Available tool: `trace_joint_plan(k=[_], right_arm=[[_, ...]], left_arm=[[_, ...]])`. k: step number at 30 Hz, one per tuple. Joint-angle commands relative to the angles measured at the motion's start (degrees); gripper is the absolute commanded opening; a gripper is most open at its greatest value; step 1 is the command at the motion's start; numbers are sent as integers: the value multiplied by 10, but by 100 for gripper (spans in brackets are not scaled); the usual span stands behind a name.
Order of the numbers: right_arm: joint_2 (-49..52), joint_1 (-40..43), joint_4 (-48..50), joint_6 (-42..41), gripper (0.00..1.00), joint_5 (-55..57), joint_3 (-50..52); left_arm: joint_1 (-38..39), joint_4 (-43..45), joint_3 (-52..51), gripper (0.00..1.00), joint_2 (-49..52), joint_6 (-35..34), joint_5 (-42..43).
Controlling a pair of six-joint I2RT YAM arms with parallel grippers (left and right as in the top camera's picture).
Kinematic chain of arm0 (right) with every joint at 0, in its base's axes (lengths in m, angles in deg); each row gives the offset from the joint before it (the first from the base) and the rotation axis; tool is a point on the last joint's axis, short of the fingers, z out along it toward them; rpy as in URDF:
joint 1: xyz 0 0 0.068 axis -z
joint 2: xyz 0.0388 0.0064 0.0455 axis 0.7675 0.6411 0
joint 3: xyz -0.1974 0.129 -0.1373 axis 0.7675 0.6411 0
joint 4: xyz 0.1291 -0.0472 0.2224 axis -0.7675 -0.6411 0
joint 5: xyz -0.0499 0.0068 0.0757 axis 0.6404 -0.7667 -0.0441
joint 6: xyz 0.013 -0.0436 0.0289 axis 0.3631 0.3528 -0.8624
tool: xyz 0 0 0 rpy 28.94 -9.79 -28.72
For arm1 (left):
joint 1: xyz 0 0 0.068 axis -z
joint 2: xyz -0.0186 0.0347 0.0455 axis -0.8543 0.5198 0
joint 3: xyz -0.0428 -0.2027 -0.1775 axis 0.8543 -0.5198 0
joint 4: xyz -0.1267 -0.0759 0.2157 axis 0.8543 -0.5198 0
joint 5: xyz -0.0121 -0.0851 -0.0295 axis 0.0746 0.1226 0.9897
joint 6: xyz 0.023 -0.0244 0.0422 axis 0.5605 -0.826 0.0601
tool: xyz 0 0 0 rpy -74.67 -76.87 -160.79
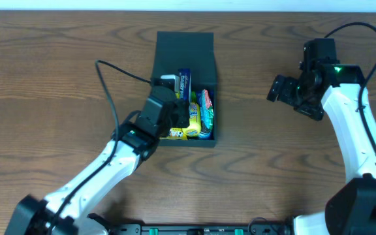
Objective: Pack container
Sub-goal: 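Lift the Dairy Milk bar and lower it into the box, release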
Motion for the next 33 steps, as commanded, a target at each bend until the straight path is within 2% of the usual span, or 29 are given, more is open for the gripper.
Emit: trace_joint_plan(k=[1, 3, 6, 8, 10, 12, 14, 17, 19, 24, 29, 33], right_arm=[[-6, 5, -2, 11, 99, -2, -5], [-6, 5, -2, 15, 99, -2, -5], [-6, 5, 0, 15, 99, -2, -5], [-6, 5, 0, 15, 99, -2, -5], [-6, 5, 0, 15, 99, -2, -5], [-6, 5, 0, 15, 99, -2, -5], [-6, 5, 1, 15, 99, 0, -5], [-6, 5, 0, 15, 99, 2, -5], [-6, 5, 1, 15, 99, 2, -5], [-6, 5, 7, 15, 99, 2, -5], [-6, 5, 10, 15, 99, 2, -5], [-6, 5, 10, 14, 99, 2, -5]], left_arm=[[1, 4, 11, 6, 15, -32, -6], [0, 11, 11, 6, 15, -20, -29], [-3, 55, 12, 13, 15, 123, -26], [-3, 58, 21, 14, 15, 281, -7], [-3, 43, 30, 14, 15, 397, 0], [-3, 29, 33, 10, 15, 537, -3], [-4, 21, 33, 6, 15, 668, -23], [-7, 20, 33, 6, 15, 848, -68], [-14, 20, 33, 6, 16, 910, -76], [-50, 22, 33, 6, 28, 964, -77], [-56, 35, 33, 6, 43, 1071, -73], [-56, 33, 33, 6, 44, 1083, -73]])
